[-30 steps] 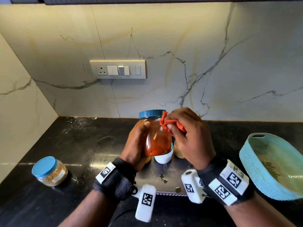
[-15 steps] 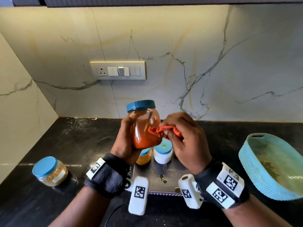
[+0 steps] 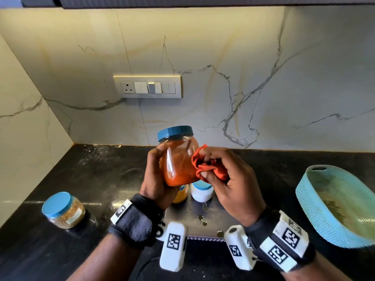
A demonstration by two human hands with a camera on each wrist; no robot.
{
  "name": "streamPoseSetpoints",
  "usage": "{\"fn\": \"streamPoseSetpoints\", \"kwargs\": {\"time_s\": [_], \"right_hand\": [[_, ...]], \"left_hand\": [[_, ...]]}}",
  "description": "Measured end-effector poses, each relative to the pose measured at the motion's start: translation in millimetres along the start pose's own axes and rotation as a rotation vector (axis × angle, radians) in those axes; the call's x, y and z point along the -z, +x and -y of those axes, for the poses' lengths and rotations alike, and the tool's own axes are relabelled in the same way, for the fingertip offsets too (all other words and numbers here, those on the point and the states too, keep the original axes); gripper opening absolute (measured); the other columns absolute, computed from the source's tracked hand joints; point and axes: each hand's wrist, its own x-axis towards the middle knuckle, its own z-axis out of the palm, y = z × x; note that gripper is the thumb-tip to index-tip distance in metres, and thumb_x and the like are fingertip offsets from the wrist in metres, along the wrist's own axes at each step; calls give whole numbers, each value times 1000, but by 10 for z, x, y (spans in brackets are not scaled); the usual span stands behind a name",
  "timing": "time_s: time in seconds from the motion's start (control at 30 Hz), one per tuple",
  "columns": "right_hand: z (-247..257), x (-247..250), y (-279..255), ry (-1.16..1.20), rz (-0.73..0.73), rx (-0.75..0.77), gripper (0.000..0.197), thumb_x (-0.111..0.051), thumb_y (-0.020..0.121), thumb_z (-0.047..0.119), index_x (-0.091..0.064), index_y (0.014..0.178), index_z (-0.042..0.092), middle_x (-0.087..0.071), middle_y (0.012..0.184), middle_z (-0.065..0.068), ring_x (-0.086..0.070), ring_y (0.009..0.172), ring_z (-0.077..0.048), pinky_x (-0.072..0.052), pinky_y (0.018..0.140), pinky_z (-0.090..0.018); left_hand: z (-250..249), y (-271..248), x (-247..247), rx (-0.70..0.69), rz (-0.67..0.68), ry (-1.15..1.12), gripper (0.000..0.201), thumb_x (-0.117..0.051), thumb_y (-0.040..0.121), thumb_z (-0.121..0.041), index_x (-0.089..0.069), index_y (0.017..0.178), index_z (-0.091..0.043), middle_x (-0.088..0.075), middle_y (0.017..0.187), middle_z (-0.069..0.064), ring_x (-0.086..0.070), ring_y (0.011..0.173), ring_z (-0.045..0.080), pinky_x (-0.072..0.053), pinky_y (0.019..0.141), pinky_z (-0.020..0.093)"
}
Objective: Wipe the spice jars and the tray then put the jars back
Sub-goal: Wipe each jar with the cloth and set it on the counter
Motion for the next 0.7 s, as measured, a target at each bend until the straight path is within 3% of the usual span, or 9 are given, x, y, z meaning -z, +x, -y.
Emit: {"fn": "streamPoseSetpoints", "kwargs": {"time_s": [0.07,0.17,0.2,0.27,0.33,0.4,0.5,0.6,0.7], "right_hand": [[-17,-18,8,-28,-41,-22,41,-75,85,3,-66,124,7,-64,115,-3,-61,114,-10,-47,99,-20],[-53,-7,51,-77,-52,43,31,-72,85,0,-73,115,6,-62,120,-6,-59,118,-11,-45,103,-21],[-56,-8,42,-90,-30,66,26,-71,86,0,-75,111,6,-64,119,-5,-60,116,-12,-47,103,-24],[-31,-41,-8,-145,17,113,22,-69,88,2,-75,108,8,-66,115,-5,-62,112,-17,-50,100,-30],[19,-66,-50,-215,35,175,20,-66,91,6,-75,108,9,-66,111,-7,-60,108,-17,-49,100,-27],[54,-57,-18,-264,23,204,19,-64,92,8,-76,107,10,-66,107,-7,-59,106,-16,-48,99,-23],[42,-11,161,-293,-30,153,20,-69,87,1,-76,103,11,-67,104,-5,-61,100,-20,-49,92,-25],[65,49,334,-287,-80,138,21,-70,86,-3,-76,101,10,-68,103,-4,-62,99,-21,-48,92,-27],[144,57,423,-330,13,213,22,-66,86,-1,-75,102,11,-67,102,-3,-61,97,-20,-51,88,-29]], "left_hand": [[23,17,11,-3,-11,43,70,-54,89,-49,-56,141,-1,-60,138,28,-59,121,39,-47,104,50],[29,11,33,32,0,134,53,-37,102,-39,-65,132,-5,-67,130,23,-67,114,30,-52,101,49],[21,-10,32,54,9,159,51,-37,103,-38,-67,129,-6,-68,129,22,-68,111,29,-54,99,48],[10,-52,33,53,52,200,49,-51,99,-43,-70,128,-7,-69,127,22,-69,109,30,-56,94,48],[37,-53,64,-30,75,288,71,-75,86,-50,-60,136,-3,-65,133,25,-66,117,38,-55,98,52],[71,-50,63,-88,71,329,92,-87,73,-53,-53,140,-2,-63,135,25,-63,123,42,-53,101,56],[122,-46,89,-144,70,349,99,-90,64,-61,-53,137,-4,-67,131,20,-65,121,37,-56,97,51],[162,-44,102,-188,64,428,110,-90,53,-69,-53,135,-5,-68,127,19,-67,118,35,-58,95,49],[172,-27,122,-200,73,457,111,-91,51,-70,-53,132,-5,-70,123,17,-68,114,36,-57,97,53]]}}
